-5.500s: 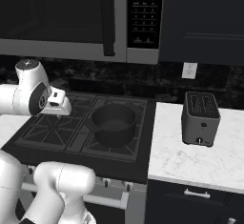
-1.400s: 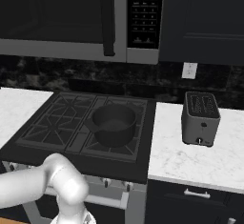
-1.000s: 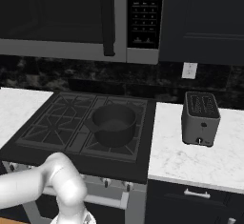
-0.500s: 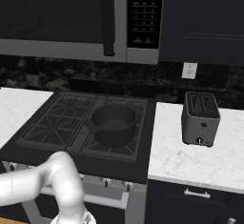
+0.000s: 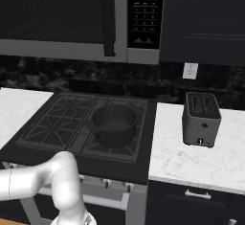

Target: Pick the kettle from the counter and place it on a stove burner. Then turn the burner on.

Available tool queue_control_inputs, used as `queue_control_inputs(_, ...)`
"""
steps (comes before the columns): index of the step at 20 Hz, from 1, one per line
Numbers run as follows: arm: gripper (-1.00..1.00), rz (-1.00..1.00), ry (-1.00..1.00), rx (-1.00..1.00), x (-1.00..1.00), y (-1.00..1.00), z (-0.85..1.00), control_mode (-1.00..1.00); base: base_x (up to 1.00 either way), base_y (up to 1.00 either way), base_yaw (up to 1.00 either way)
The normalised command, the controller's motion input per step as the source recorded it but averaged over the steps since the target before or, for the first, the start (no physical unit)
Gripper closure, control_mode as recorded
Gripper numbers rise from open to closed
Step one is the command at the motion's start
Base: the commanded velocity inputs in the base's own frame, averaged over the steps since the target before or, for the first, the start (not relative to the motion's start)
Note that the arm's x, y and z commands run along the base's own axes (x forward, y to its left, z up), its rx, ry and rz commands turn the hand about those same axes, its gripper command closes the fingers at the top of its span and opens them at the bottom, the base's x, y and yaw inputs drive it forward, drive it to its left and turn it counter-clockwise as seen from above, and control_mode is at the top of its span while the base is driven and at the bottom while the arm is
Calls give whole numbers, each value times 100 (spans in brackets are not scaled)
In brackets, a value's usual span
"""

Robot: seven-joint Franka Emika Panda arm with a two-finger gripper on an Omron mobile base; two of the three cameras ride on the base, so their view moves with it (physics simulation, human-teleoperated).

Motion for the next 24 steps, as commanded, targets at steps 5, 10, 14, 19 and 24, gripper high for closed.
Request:
queue_control_inputs(5,100,-16,0,0,0,-27,-23,-100,0,0,0)
queue_control_inputs(10,100,-18,-9,0,0,-55,-17,-100,0,0,0)
queue_control_inputs(14,100,-12,-18,0,-3,-26,6,-100,0,0,0)
queue_control_inputs(19,100,-4,-22,0,-21,-2,39,-100,0,0,0)
queue_control_inputs(24,100,-10,-4,0,-24,-9,67,-100,0,0,0)
